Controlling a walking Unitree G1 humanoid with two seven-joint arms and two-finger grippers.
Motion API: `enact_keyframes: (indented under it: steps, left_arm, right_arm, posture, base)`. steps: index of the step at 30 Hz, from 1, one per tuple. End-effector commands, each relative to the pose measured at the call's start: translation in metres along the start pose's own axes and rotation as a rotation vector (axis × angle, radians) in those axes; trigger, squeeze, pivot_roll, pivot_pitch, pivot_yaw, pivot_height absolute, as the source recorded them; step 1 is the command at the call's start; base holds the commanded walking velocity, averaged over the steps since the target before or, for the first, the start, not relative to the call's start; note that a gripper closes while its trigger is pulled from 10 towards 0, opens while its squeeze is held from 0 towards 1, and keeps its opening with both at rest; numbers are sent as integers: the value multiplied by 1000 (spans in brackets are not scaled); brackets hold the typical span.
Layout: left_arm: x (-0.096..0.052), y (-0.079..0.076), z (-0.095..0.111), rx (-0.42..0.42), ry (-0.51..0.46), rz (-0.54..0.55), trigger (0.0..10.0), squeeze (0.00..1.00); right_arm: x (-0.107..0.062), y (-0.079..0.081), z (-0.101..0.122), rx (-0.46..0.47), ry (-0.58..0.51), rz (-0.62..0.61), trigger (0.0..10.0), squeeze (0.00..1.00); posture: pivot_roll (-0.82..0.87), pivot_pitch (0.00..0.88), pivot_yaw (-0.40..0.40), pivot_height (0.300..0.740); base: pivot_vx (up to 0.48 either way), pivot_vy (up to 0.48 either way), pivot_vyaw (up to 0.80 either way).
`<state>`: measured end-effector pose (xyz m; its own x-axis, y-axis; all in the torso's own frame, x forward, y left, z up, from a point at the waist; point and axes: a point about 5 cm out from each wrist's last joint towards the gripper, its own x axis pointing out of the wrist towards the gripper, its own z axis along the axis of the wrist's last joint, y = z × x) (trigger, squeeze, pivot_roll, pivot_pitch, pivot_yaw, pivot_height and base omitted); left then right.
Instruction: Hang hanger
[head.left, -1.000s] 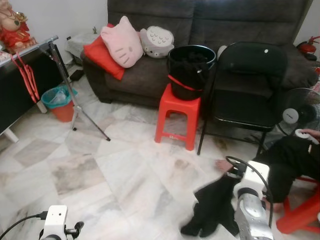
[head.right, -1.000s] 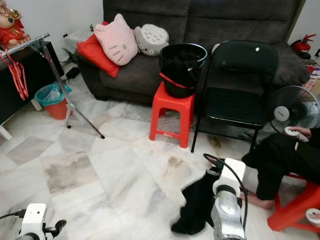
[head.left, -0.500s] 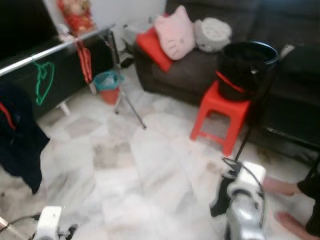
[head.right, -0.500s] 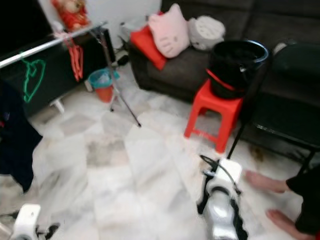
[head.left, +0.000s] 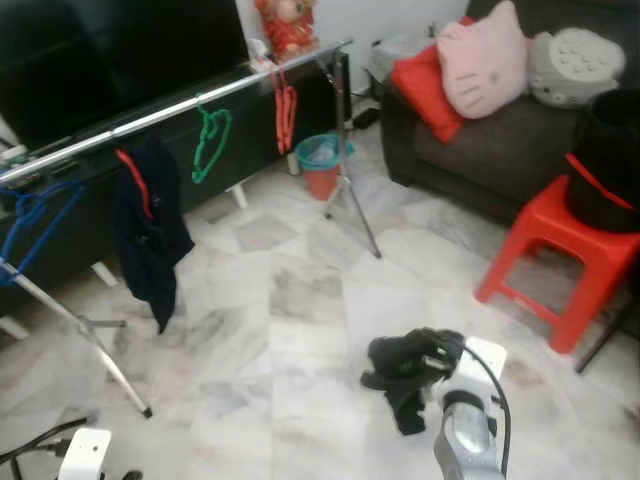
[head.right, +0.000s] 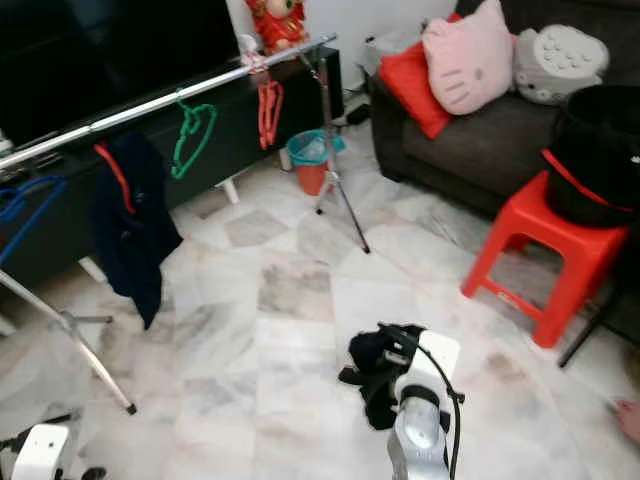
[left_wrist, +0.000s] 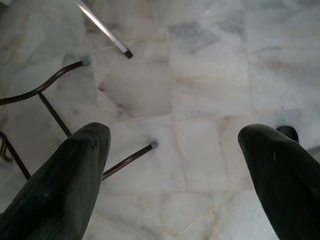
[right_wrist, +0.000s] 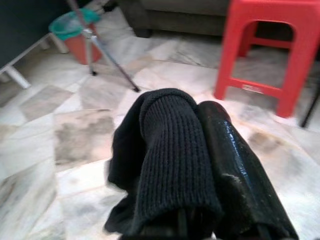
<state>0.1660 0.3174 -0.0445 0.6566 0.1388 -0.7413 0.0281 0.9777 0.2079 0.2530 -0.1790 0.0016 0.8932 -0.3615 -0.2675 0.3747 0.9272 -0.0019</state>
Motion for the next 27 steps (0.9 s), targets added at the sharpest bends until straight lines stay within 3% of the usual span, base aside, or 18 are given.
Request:
enact_keyframes:
  steps: [1, 11, 21, 27]
  left_arm:
    - [-1, -1, -2, 7, 4, -11, 10000, 0]
    - [6, -22, 1, -58, -11, -36, 10000, 0]
    - [11, -45, 3, -124, -31, -57, 10000, 0]
    - [12, -47, 6, -145, -54, -49, 10000, 0]
  right_arm:
    - [3, -9, 8, 10, -43, -28, 10000, 0]
    - [13, -21, 17, 2, -50, -28, 10000, 0]
    - [23, -43, 27, -86, -58, -12, 10000, 0]
    - [26, -39, 30, -87, -57, -3, 10000, 0]
  posture:
    - [-104, 0, 154, 740]
    - [-93, 0, 73, 740]
    - [-110, 0, -22, 740]
    - [-103, 0, -29, 740]
  base:
    - [0, 0, 800]
    - [0, 0, 0]
    - [0, 0, 0]
    - [0, 0, 0]
